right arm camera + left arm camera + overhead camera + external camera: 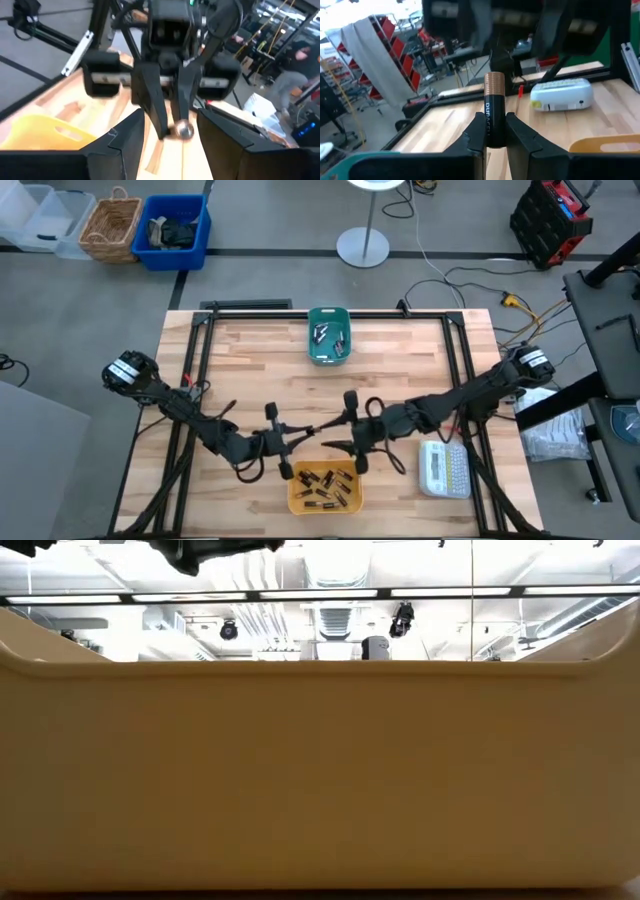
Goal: Sort batteries
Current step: Put the black battery into the yellow bin
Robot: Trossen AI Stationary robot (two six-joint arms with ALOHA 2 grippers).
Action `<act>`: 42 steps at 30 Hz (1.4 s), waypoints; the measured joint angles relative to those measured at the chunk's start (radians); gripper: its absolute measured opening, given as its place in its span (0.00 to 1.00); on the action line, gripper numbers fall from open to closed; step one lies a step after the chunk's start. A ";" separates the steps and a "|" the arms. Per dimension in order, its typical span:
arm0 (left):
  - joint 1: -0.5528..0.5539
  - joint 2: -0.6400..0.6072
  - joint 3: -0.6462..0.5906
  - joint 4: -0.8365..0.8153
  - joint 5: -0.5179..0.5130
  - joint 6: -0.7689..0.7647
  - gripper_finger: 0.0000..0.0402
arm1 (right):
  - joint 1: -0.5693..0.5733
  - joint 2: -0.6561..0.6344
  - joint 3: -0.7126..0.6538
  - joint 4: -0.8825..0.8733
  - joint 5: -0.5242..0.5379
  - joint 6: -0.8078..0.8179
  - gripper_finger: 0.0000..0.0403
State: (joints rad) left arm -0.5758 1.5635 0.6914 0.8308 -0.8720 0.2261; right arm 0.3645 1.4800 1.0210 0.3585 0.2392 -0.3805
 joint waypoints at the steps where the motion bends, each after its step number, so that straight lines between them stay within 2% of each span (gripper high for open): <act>1: 0.000 0.000 0.000 0.013 0.005 0.013 0.06 | -0.010 0.008 0.000 0.000 -0.001 0.004 0.43; 13: -0.004 0.000 0.000 0.045 0.052 0.036 0.06 | -0.031 0.039 0.003 0.021 -0.004 0.014 0.44; 20: -0.003 0.000 0.000 0.049 0.053 0.036 0.06 | -0.035 0.039 0.003 0.021 -0.003 0.014 0.35; 29: -0.003 0.000 0.000 0.042 0.053 0.027 0.06 | -0.038 0.039 0.002 0.014 -0.004 0.013 0.18; 33: -0.003 0.000 0.000 0.041 0.054 0.027 0.09 | -0.038 0.039 0.002 0.011 -0.012 0.013 0.11; 37: -0.003 0.000 0.000 0.041 0.045 0.006 0.13 | -0.038 0.039 0.002 0.009 -0.015 0.013 0.09; 42: -0.003 0.000 0.000 -0.029 -0.039 -0.072 0.19 | -0.039 0.021 0.001 -0.041 -0.004 0.047 0.10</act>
State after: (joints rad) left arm -0.5793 1.5639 0.6918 0.8015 -0.9107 0.1538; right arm 0.3252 1.5014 1.0223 0.3172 0.2355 -0.3333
